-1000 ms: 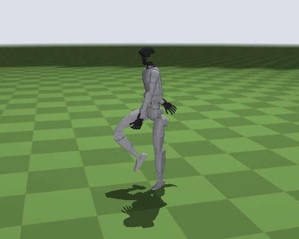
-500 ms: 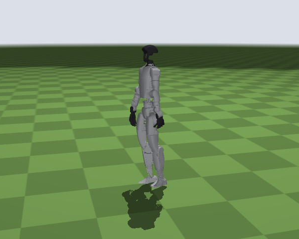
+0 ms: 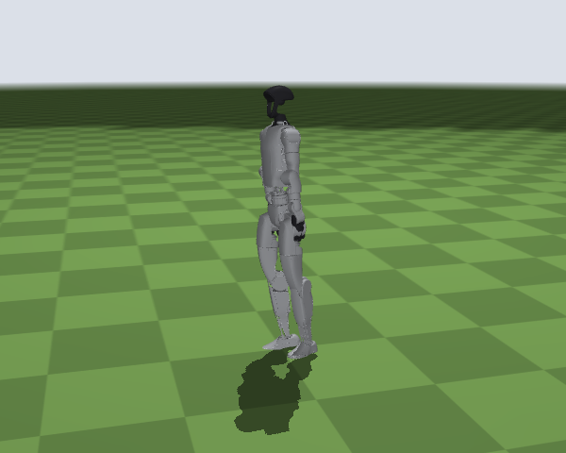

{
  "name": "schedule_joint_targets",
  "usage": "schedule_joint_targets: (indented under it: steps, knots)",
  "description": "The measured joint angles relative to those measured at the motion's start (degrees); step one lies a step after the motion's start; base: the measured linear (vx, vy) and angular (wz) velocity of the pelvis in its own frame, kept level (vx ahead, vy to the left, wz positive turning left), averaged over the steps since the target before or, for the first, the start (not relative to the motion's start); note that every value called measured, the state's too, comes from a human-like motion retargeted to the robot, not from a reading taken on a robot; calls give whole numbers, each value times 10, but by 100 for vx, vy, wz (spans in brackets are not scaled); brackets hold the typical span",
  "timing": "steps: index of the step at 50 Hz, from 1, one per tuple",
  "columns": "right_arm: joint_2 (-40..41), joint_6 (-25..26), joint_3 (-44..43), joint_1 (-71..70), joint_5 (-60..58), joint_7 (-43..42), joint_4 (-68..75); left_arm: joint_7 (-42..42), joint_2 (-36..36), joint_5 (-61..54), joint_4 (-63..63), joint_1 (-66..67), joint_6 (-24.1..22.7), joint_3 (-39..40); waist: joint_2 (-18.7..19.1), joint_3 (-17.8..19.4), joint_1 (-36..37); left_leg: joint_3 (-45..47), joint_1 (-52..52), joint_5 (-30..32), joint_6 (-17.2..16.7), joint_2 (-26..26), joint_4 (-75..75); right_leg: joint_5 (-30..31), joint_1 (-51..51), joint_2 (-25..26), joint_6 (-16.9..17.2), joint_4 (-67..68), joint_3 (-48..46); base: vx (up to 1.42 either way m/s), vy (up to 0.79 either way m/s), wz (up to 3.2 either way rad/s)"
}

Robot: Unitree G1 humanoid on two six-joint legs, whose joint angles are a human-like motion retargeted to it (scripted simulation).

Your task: In place motions

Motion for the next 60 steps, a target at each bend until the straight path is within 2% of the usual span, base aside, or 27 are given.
schedule_joint_targets:
  steps: [10, 24, 40, 42, 45, 48, 52, 60]
  knots:
    - [1, -10, 38, -34, -136, 16, -17, 3, 9, 6, -12, 0, -3, -14, 9, -4, -28, 15, -2, -2, -4, 8, 0, 9, -15, 5, 1, 1, 20, -2, -1, -13]
    - [22, -32, 66, -68, -124, 54, -116, 5, 12, -9, 0, -6, 1, -13, 4, 11, -39, 19, -12, 2, -1, 5, -1, 21, -41, 0, 7, 11, 37, -3, 3, -5]
    - [14, -36, 83, -74, -129, 24, -87, -3, 14, -9, 5, -10, 4, -7, 2, 54, -43, 36, -35, 16, -10, 18, -3, 31, -85, -3, 23, 47, 40, -10, 5, -15]
    - [15, -35, 85, -75, -125, 15, -78, -4, 15, -8, 2, -7, 4, -2, 6, 57, -43, 41, -39, 17, -11, 25, -2, 18, -94, -2, 15, 68, 33, -12, 0, -40]
    - [18, -34, 85, -74, -117, 4, -69, -6, 19, -6, -6, -2, 5, 3, 14, 64, -46, 48, -44, 20, -14, 36, 0, 2, -93, -17, -5, 93, -30, -11, -3, -24]
    - [18, -39, 82, -67, -110, -8, -65, -3, 22, -5, -12, 2, 9, 5, 11, 72, -49, 46, -42, 21, -15, 35, 1, 11, -91, -19, -8, 104, -8, -5, -3, 2]
    - [13, -39, 77, -50, -114, -27, -53, 5, 21, -10, -13, 12, 11, 5, 6, 69, -49, 33, -33, 21, -13, 25, 1, 12, -72, -21, 12, 80, 19, 4, -4, 25]
    - [0, -18, 58, -54, -134, -25, -16, 4, 10, -19, 1, 15, 11, 7, -2, 43, -17, 37, -24, 19, -16, 13, 0, 29, -44, -24, 9, 20, 3, -1, -4, 9]
